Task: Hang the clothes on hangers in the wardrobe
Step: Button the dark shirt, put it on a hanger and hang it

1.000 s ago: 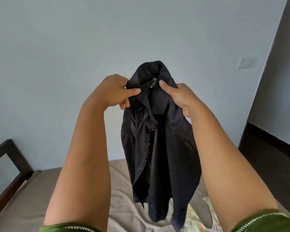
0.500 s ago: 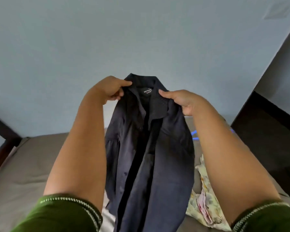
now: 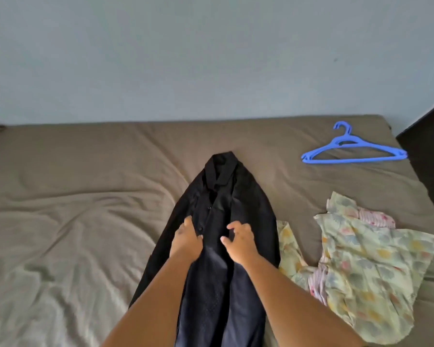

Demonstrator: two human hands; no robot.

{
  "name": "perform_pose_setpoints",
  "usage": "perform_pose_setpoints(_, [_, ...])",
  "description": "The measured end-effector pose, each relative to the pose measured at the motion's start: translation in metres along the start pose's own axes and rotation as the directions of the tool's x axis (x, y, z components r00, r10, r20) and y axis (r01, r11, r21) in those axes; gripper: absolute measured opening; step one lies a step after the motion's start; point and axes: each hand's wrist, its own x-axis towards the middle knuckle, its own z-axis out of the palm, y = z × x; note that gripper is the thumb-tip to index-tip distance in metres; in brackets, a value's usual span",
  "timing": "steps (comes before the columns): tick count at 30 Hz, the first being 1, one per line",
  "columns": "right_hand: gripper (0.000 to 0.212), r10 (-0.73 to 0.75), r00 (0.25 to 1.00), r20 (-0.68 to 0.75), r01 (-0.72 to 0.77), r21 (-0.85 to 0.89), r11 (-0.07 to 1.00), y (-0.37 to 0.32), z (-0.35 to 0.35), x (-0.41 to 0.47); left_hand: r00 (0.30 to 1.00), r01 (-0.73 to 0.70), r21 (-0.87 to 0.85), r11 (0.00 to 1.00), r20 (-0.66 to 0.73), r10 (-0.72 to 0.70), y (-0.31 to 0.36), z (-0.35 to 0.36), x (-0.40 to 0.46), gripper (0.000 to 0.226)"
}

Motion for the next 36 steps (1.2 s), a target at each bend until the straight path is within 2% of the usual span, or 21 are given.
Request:
perform_pose_setpoints(2, [0.051, -0.027, 0.998, 0.060, 0.032, -0.089, 0.996, 0.010, 0.036, 0.005, 1.000, 0.020, 0.124, 0.992, -0.003, -0.020, -0.016, 0.028, 0.009, 0.069])
perform_pose_setpoints(4, [0.066, -0.058, 0.994, 0.088, 0.080, -0.269, 0.960, 0.018, 0.064, 0.010, 0.998, 0.067, 0.250, 0.966, -0.007, -0.068, -0.031, 0.049, 0.015, 0.071])
perform_pose_setpoints(7, [0.068, -0.054, 0.988, 0.148, 0.106, -0.374, 0.921, 0.033, 0.094, 0.018, 0.977, 0.197, 0.287, 0.938, 0.023, -0.212, -0.056, 0.073, 0.022, 0.082])
perform_pose_setpoints(9, [0.057, -0.057, 0.984, 0.166, 0.110, -0.328, 0.938, 0.046, 0.101, 0.020, 0.969, 0.220, 0.225, 0.949, 0.062, -0.239, -0.068, 0.089, 0.020, 0.091])
perform_pose_setpoints(10, [0.043, -0.099, 0.986, 0.131, 0.134, -0.293, 0.947, 0.052, 0.101, 0.018, 0.969, 0.224, 0.171, 0.960, 0.064, -0.237, -0.073, 0.095, 0.018, 0.092])
perform_pose_setpoints(12, [0.011, -0.160, 0.987, 0.017, 0.158, -0.280, 0.947, 0.062, 0.096, 0.012, 0.973, 0.224, 0.050, 0.973, 0.041, -0.227, -0.079, 0.102, 0.010, 0.081])
perform_pose_setpoints(13, [0.006, -0.150, 0.988, -0.025, 0.135, -0.310, 0.941, 0.066, 0.091, 0.009, 0.977, 0.208, 0.013, 0.978, 0.045, -0.208, -0.080, 0.104, 0.006, 0.074])
perform_pose_setpoints(14, [0.009, -0.112, 0.993, -0.048, 0.089, -0.344, 0.935, 0.069, 0.085, 0.005, 0.981, 0.180, -0.013, 0.984, 0.075, -0.179, -0.079, 0.107, 0.001, 0.066])
perform_pose_setpoints(16, [0.016, 0.065, 0.997, 0.029, -0.048, -0.396, 0.917, 0.068, 0.074, -0.001, 0.975, 0.141, -0.038, 0.989, 0.181, -0.132, -0.077, 0.111, -0.009, 0.051])
perform_pose_setpoints(17, [0.020, 0.176, 0.977, 0.116, -0.108, -0.441, 0.891, 0.065, 0.069, -0.001, 0.962, 0.145, -0.016, 0.989, 0.237, -0.137, -0.074, 0.111, -0.012, 0.046])
perform_pose_setpoints(19, [0.027, 0.355, 0.891, 0.284, -0.150, -0.553, 0.820, 0.054, 0.058, 0.003, 0.932, 0.179, 0.078, 0.981, 0.306, -0.194, -0.067, 0.105, -0.011, 0.046])
perform_pose_setpoints(21, [0.033, 0.417, 0.842, 0.341, -0.149, -0.595, 0.790, 0.039, 0.051, 0.013, 0.934, 0.201, 0.125, 0.971, 0.276, -0.229, -0.061, 0.096, -0.003, 0.053])
perform_pose_setpoints(22, [0.037, 0.409, 0.855, 0.319, -0.170, -0.572, 0.802, 0.030, 0.049, 0.020, 0.950, 0.190, 0.114, 0.975, 0.229, -0.212, -0.057, 0.090, 0.002, 0.055])
perform_pose_setpoints(23, [0.038, 0.361, 0.898, 0.251, -0.195, -0.508, 0.839, 0.023, 0.048, 0.030, 0.971, 0.155, 0.073, 0.985, 0.173, -0.166, -0.051, 0.083, 0.009, 0.052])
perform_pose_setpoints(25, [0.030, 0.180, 0.984, 0.008, -0.169, -0.308, 0.936, 0.009, 0.045, 0.050, 0.998, 0.038, -0.064, 0.997, 0.060, -0.035, -0.039, 0.073, 0.029, 0.036])
perform_pose_setpoints(27, [0.017, -0.011, 0.978, -0.208, -0.008, -0.089, 0.996, -0.001, 0.048, 0.073, 0.998, -0.062, -0.155, 0.986, -0.003, 0.062, -0.025, 0.068, 0.054, 0.021])
perform_pose_setpoints(29, [0.015, -0.118, 0.970, -0.215, 0.138, 0.081, 0.987, 0.000, 0.054, 0.094, 0.995, -0.100, -0.188, 0.977, -0.029, 0.096, -0.012, 0.071, 0.080, 0.018])
perform_pose_setpoints(31, [0.020, -0.163, 0.974, -0.156, 0.181, 0.110, 0.977, 0.012, 0.062, 0.112, 0.995, -0.100, -0.213, 0.972, -0.036, 0.094, -0.007, 0.079, 0.103, 0.024])
perform_pose_setpoints(32, [0.021, -0.132, 0.975, -0.177, 0.148, 0.080, 0.986, 0.021, 0.064, 0.117, 0.996, -0.090, -0.216, 0.972, -0.018, 0.088, -0.006, 0.084, 0.113, 0.027])
perform_pose_setpoints(34, [0.024, -0.010, 0.955, -0.297, 0.014, 0.012, 1.000, 0.043, 0.066, 0.121, 0.997, -0.067, -0.202, 0.977, 0.022, 0.073, -0.010, 0.095, 0.128, 0.033])
perform_pose_setpoints(36, [0.026, 0.039, 0.929, -0.367, -0.078, -0.090, 0.993, 0.067, 0.064, 0.115, 0.997, -0.072, -0.193, 0.978, -0.002, 0.073, -0.016, 0.102, 0.134, 0.037])
